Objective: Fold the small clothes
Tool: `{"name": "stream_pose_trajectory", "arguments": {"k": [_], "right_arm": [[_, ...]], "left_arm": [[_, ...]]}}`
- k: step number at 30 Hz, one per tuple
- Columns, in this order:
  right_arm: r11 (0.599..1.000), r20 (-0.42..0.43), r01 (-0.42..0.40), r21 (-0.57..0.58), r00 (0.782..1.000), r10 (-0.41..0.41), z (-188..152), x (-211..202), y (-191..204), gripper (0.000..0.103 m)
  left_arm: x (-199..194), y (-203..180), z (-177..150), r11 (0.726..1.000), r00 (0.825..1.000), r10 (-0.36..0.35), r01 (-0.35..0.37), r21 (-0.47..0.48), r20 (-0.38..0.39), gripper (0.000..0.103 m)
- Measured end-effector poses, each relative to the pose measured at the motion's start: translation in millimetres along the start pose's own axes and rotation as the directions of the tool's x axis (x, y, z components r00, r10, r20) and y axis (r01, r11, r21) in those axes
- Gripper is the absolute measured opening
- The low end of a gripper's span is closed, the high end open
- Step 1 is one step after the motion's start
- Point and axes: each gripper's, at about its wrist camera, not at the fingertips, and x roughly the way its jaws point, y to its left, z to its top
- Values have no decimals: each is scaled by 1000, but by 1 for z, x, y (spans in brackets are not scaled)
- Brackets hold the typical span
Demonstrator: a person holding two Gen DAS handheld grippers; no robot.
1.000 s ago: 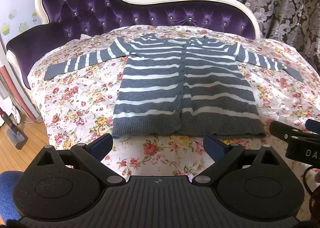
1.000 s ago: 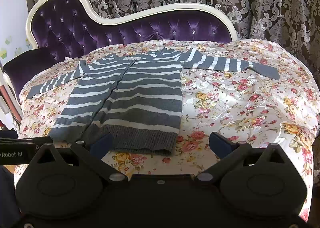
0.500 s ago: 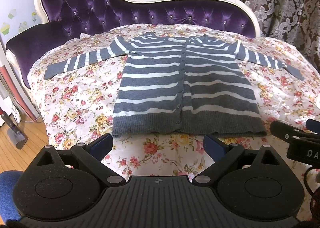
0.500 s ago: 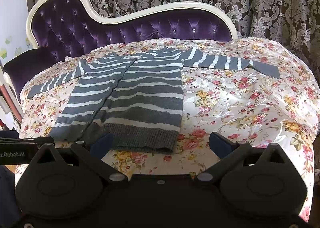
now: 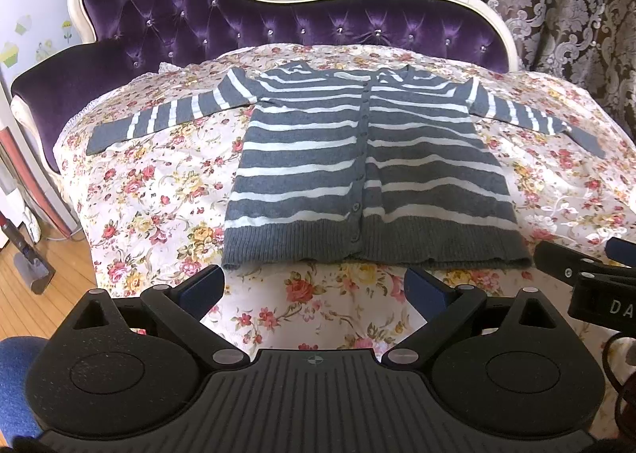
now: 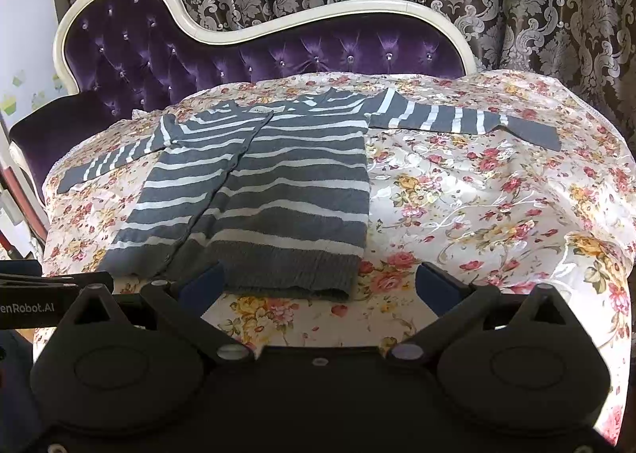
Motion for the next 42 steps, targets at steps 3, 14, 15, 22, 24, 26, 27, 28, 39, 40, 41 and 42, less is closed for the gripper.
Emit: {"name": "stream_pose_trajectory", "arguments": {"k": [3,14,15,22,24,26,27,28,39,40,41,42], "right_arm": [[1000,0,0,0,1000,0,0,0,0,102],[1000,-1,-1,-1,1000,1,0,1,0,102],[1000,-1,0,0,1000,0,1,1,0,102],[1000,-3,-2,-3,1000,2,1,3,1,102],[1000,-4,-1,-7,1000,1,1,3,1,102],[1000,-5,0,-9,1000,0,2,6,2,102],[1000,-7,-1,-9,1000,1,4,7,2,102],[1000,-8,-2,-10,1000,2,4,9,2,102],[996,-29,-70,48,997,71,26,30,-15,102],[995,-26,-79,62,996,81,30,33,-18,102],[993,-23,-87,76,996,89,34,36,-22,102],[992,-20,-93,87,995,96,39,39,-27,102]], "left_arm": [[0,0,0,1000,1000,1,-1,0,0,98],[1,0,0,1000,1000,1,-1,-2,-3,98],[1,0,1,1000,1000,1,-1,-1,-3,98],[3,1,1,1000,1000,-1,1,-2,-6,98],[5,2,2,1000,1000,-2,2,0,-8,98],[7,1,4,1000,1000,-3,3,2,-11,98],[9,1,5,1000,1000,-4,4,2,-12,98],[10,1,6,1000,1000,-5,5,3,-13,98],[28,-3,29,998,999,-40,40,46,7,98],[30,-3,33,998,999,-47,46,51,12,98],[33,-3,38,997,998,-56,55,56,17,98],[36,-3,42,996,998,-64,63,59,22,98]]}}
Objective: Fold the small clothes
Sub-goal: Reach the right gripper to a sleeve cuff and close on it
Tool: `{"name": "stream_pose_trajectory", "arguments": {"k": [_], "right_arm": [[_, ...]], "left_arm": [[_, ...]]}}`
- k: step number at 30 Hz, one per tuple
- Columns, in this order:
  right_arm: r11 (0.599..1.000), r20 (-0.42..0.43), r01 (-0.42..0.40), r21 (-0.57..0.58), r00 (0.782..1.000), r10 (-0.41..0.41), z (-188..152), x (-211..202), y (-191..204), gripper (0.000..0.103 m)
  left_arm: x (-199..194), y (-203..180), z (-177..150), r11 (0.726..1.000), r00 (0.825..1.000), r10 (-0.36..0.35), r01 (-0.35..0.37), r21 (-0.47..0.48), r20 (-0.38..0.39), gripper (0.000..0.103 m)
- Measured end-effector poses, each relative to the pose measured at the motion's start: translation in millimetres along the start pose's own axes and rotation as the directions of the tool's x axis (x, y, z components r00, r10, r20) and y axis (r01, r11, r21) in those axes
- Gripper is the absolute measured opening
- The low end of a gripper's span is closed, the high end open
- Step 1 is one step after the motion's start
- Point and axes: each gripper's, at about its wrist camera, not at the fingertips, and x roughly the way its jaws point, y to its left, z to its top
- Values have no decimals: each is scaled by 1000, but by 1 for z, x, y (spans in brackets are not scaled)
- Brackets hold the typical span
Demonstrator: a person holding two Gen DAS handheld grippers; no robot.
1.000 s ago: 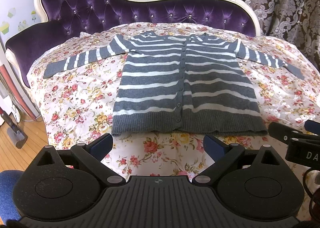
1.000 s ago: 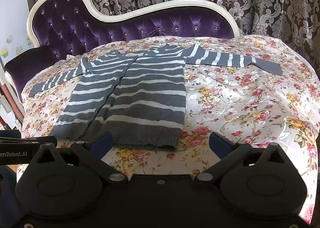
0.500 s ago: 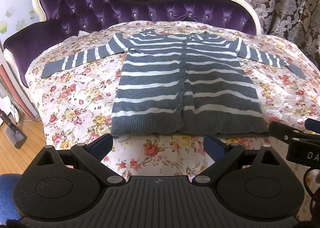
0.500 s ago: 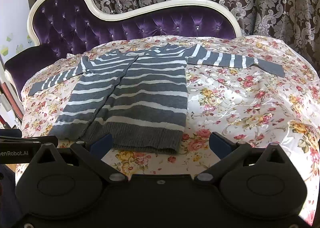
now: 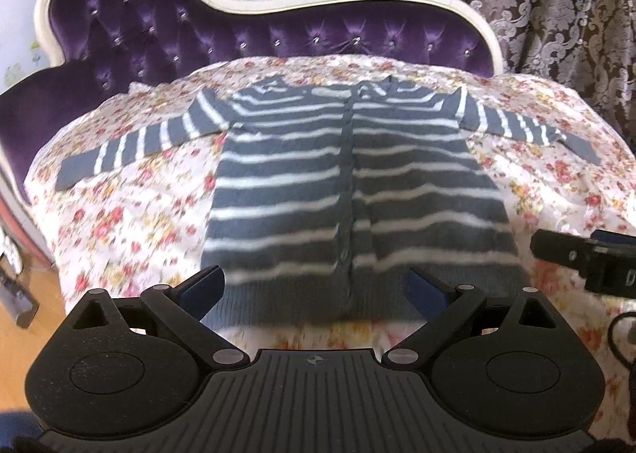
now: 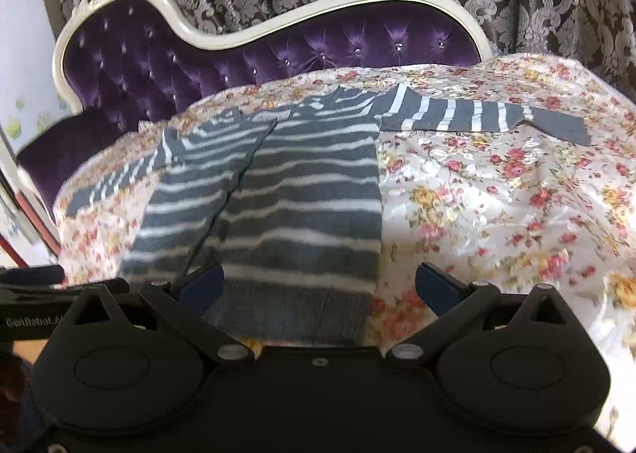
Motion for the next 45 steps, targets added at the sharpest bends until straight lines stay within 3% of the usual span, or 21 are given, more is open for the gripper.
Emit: {"name": "stream_pose_trajectory", "arguments": {"k": [5,10,16,21,25,30,36,39,41,45], "right_arm": [[998,25,-43,40,999,42,31,13,-23,102],[986,29,-49,157,999,45,70,32,-65,102],[963,29,104,250,993,-115,118,62,-118,102],[927,-8,256,273,964,-264,145,91,-166,102],[894,-35,324,309,943,-330,153,108,-206,100],[857,-78,341,387,938,-338,150,127,-249,94],[833,-98,298,467,953,-286,139,145,-274,89],[841,-77,296,452,953,-294,138,149,-276,89],[845,-71,297,444,952,-298,139,150,-276,83],[840,-94,340,423,938,-333,142,153,-278,49]], "left_arm": [[19,2,24,999,999,-33,33,10,20,98],[44,7,46,998,998,-55,55,11,33,98],[82,15,68,998,998,-64,63,28,21,98],[121,20,75,996,996,-83,84,32,-22,98],[148,22,74,995,993,-94,96,27,-73,98],[173,27,67,993,983,-118,119,-5,-141,98],[174,27,64,992,987,-123,125,8,-105,100],[175,26,62,991,987,-133,134,12,-90,102],[176,25,62,991,987,-133,134,12,-89,103],[178,25,64,991,986,-132,133,4,-104,103]]}}
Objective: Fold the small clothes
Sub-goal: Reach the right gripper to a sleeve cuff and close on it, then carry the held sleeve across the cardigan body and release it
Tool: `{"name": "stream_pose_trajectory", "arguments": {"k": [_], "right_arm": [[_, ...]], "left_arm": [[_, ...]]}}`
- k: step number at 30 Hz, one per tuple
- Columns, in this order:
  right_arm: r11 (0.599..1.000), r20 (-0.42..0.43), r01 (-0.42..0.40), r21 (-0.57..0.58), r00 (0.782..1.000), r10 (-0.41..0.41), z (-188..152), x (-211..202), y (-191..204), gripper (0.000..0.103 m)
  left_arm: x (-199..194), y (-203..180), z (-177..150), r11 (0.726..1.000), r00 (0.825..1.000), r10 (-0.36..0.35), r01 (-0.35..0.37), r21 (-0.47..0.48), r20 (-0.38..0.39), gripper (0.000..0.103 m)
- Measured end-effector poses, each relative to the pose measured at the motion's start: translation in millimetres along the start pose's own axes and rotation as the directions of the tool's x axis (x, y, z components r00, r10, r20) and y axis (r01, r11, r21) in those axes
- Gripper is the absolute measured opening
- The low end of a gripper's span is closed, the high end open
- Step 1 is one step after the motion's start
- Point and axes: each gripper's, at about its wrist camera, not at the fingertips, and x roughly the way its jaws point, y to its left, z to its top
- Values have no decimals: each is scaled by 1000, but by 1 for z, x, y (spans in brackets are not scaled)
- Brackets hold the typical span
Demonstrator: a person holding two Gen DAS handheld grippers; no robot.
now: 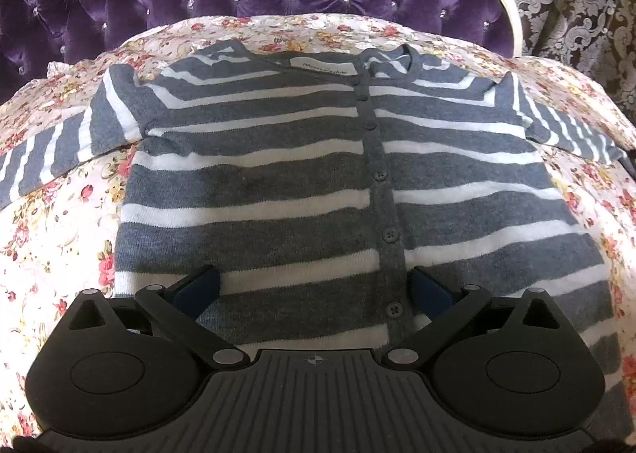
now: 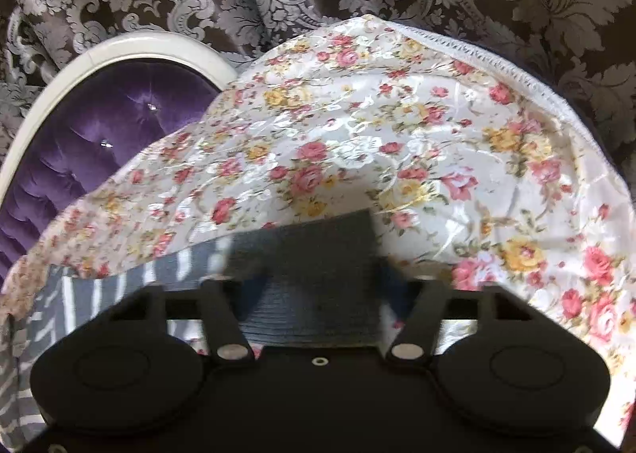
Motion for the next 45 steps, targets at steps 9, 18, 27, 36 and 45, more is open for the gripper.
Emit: {"name": "stream_pose_trajectory", "arguments": {"k": [9,18,27,36,45], "right_arm": [[998,15,-10,-55,1000,11,11,-22,20,16],[951,60,-203,-235,973,223,41,-86,139,16],[790,-80,-454,-411,882,465,12,-90,303,16],[655,-278,-600,-459,797,536,-58,-52,411,16],[604,-407,-651,-459,759,509,-120,-17,450,20]], "left_arm": [[-3,4,5,1000,1000,-9,9,-16,-11,101],[-25,14,12,999,999,12,-10,-40,43,101],[-36,27,12,998,998,26,-23,-59,53,101],[-39,37,11,997,999,28,-25,-68,44,101],[-33,38,9,998,1000,25,-25,-63,8,101]]}}
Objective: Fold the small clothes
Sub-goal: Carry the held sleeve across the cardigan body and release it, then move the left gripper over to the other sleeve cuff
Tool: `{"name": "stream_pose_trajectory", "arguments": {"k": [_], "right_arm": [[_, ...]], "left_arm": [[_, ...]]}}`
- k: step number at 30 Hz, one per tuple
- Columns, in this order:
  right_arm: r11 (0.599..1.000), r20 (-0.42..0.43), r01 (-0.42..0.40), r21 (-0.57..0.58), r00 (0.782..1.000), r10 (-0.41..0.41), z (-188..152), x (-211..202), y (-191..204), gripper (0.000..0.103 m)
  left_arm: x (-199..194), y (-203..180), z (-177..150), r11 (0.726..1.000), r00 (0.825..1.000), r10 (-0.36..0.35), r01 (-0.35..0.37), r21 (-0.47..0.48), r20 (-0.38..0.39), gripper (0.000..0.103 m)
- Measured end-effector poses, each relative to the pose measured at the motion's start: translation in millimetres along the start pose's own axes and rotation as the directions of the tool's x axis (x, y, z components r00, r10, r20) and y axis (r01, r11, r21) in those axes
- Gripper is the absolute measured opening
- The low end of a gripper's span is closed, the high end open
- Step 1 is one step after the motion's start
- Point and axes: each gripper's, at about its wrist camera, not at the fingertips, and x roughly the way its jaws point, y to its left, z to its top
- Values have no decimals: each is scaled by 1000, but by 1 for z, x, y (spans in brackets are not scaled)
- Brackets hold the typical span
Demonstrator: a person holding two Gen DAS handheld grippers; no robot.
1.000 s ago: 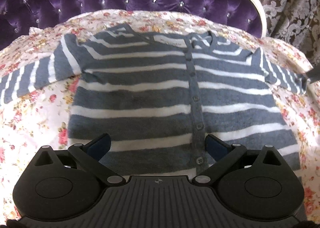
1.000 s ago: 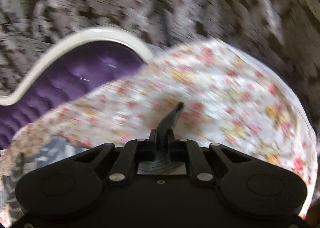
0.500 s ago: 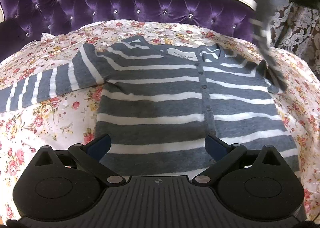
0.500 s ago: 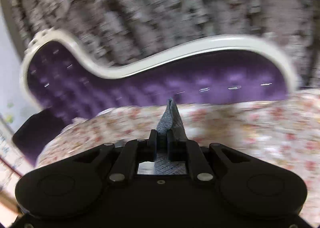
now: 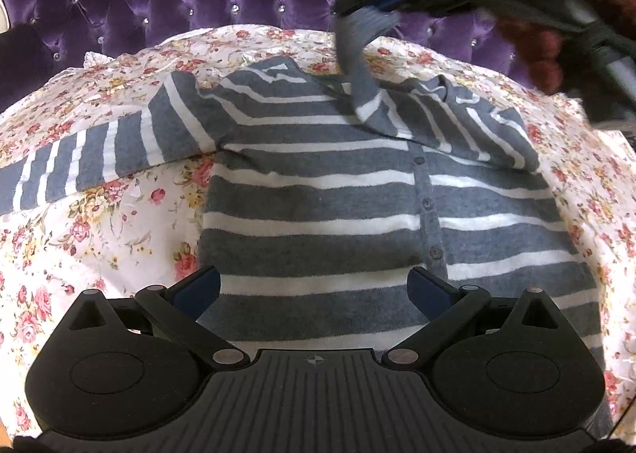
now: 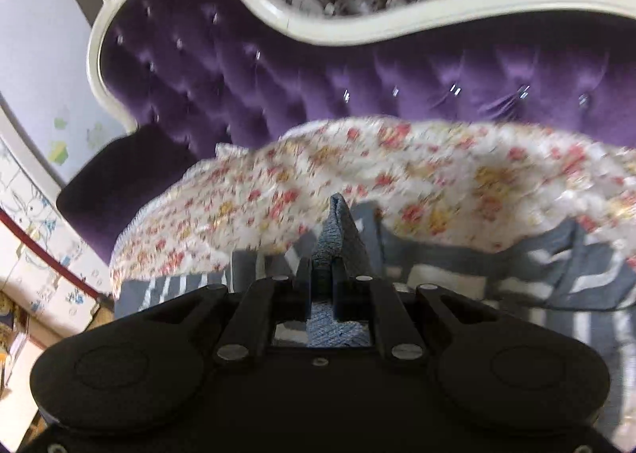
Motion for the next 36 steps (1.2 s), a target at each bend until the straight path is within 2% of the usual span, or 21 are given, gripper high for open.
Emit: {"name": "stream_pose_trajectory", "arguments": {"k": [1,4,5,7,8,11,16,21,24,25,27,29,32,34,36], "right_arm": [[1000,-8,-18,0,1000,18,-2,6,1,25],[996,-15,-89,18,996,89,-8,12,-1,27],[994,-10,-105,28,994,105,-9,12,-3,32],[993,11,-116,33,993,115,-10,7,-8,54],[994,22,-107,34,994,107,-10,2,-11,55],[997,42,-55,49,998,53,-11,-12,-30,55],[987,52,77,144,995,-85,-28,-41,-88,55],[951,17,190,244,980,-200,-58,-55,-144,55],[921,-21,281,272,958,-286,-74,-58,-165,54],[919,-9,281,276,957,-290,-80,-61,-171,51],[918,27,269,291,957,-289,-87,-69,-174,50],[911,48,297,285,945,-323,-92,-73,-171,51],[907,93,356,226,919,-384,-101,-80,-160,61],[911,142,365,192,908,-394,-109,-86,-152,72],[920,192,352,172,904,-382,-116,-91,-143,76]], "left_arm": [[0,-1,0,1000,1000,-1,1,4,-2,101],[2,-3,-1,1000,1000,-3,3,14,-7,101],[2,-4,-1,1000,1000,-3,3,17,-9,101],[3,-4,-2,1000,1000,-2,2,19,-12,101],[4,-4,-2,1000,1000,-1,2,21,-14,101],[4,-5,-2,1000,1000,-2,2,20,-17,101],[5,-5,-2,1000,1000,-3,3,23,-18,101],[9,-6,-4,1000,1000,-9,9,22,-29,101],[11,-6,-5,1000,999,-12,12,21,-35,101],[12,-5,-5,1000,999,-14,15,19,-36,101],[13,-3,-4,1000,999,-26,27,8,-37,101],[15,2,-3,999,998,-44,44,-13,-36,101],[16,11,-2,995,996,-87,85,-58,-25,101],[16,18,-3,986,991,-137,135,-96,-7,101],[17,26,-4,973,982,-188,188,-136,12,101]]}}
